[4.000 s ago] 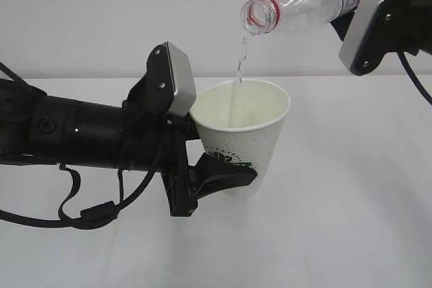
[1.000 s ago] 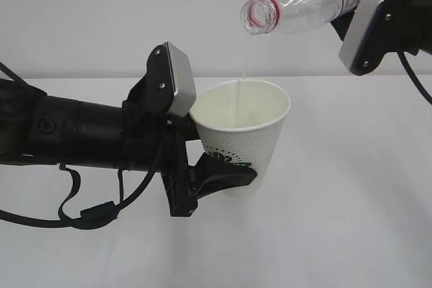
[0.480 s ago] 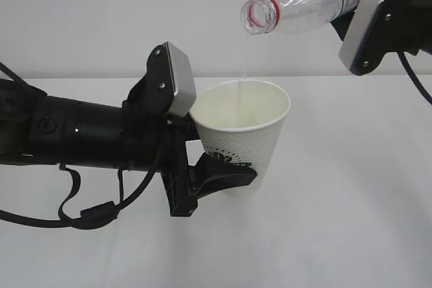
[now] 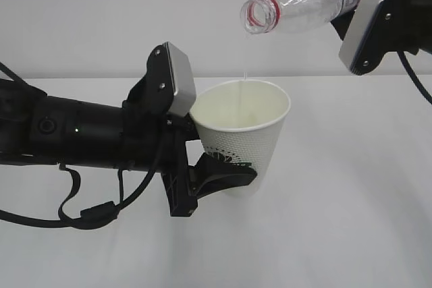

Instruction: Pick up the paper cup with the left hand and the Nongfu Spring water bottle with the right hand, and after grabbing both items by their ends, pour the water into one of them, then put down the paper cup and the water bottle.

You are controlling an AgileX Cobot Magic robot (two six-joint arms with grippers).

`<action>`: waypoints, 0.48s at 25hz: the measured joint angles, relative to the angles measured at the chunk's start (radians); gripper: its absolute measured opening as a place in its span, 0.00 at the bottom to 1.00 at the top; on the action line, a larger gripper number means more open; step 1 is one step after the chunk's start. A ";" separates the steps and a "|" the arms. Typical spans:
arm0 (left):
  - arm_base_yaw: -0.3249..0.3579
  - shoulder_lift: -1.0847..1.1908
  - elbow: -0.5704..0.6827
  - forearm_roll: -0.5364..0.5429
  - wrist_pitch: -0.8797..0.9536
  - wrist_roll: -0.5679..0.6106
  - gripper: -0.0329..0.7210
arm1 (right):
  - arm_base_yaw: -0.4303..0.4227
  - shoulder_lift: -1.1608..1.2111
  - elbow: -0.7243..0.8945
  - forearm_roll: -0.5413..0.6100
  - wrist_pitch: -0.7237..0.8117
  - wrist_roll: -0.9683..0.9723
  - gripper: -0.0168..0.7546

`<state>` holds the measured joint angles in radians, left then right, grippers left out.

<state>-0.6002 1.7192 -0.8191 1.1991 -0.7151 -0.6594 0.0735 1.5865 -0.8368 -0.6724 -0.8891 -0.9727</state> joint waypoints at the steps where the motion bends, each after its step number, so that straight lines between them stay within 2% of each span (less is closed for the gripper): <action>1: 0.000 0.000 0.000 0.000 0.000 0.000 0.70 | 0.000 0.000 0.000 0.000 0.000 0.000 0.70; 12: 0.000 0.000 0.000 0.000 0.000 0.000 0.70 | 0.000 0.000 -0.002 0.000 0.000 -0.004 0.70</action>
<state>-0.6002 1.7192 -0.8191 1.1991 -0.7151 -0.6594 0.0735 1.5865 -0.8384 -0.6724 -0.8891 -0.9770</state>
